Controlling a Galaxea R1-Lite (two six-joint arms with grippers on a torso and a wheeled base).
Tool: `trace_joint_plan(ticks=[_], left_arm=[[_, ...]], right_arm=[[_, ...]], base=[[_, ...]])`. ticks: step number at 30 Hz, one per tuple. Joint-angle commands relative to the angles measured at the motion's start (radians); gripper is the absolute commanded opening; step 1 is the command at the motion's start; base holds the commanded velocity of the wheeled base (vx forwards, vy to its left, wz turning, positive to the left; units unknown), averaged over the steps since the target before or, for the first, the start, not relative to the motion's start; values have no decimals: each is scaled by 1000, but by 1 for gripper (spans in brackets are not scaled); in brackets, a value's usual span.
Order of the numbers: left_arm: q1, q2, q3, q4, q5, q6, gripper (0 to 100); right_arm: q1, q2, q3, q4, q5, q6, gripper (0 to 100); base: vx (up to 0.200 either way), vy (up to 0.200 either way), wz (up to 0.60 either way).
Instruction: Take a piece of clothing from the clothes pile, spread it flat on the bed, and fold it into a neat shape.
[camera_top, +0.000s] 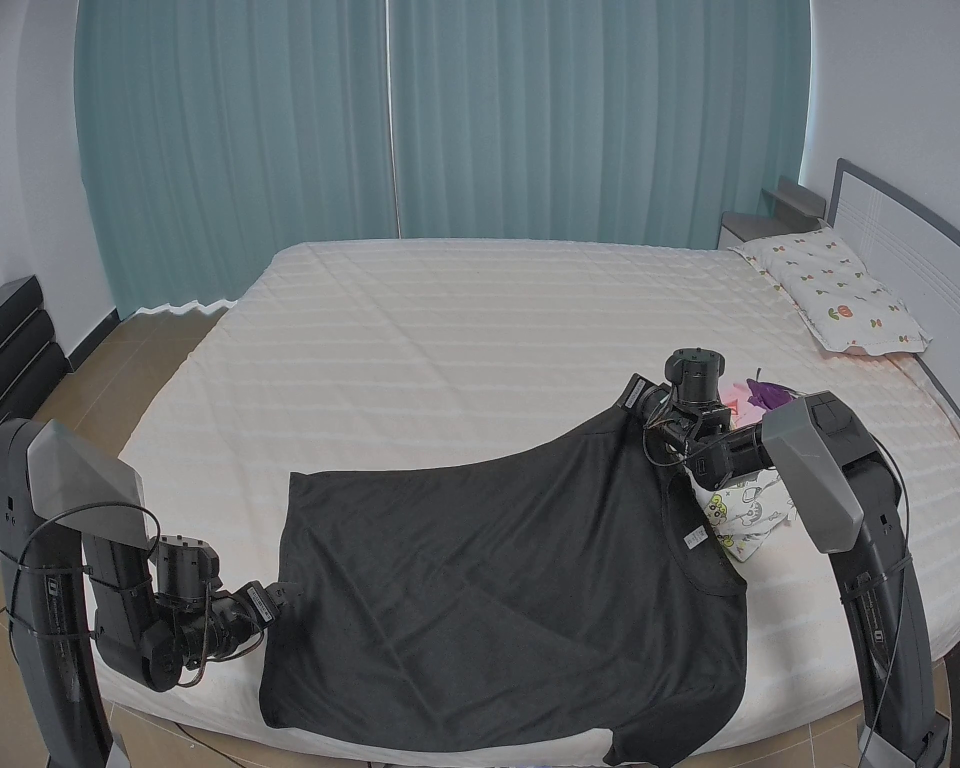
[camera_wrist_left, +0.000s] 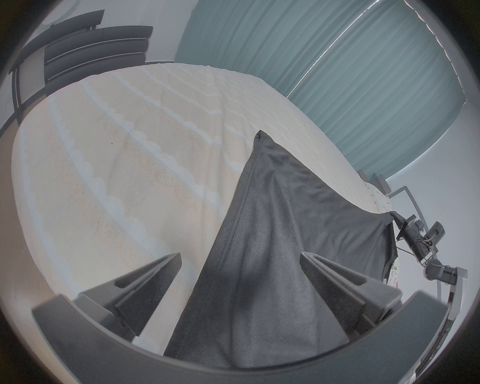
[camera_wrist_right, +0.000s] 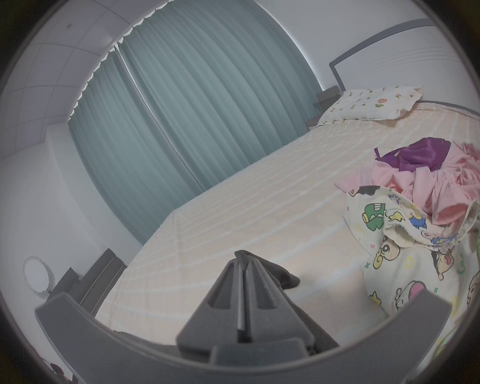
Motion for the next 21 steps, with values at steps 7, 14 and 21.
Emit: trace_joint_plan(ticks=[7,14,21], left_arm=[[0,4,-3,-1,0,-2,100],[-5,9,-3,-1,0,0,100],[-6,15,-3,-1,0,0,100]], right_arm=[[-23,67,0,29,-5,-6,100],[-46,44,21,39,-5,-5,100],[-49,16,112,46,12,-11,100]], base=[[0,0,0],[0,0,0],[0,0,0]])
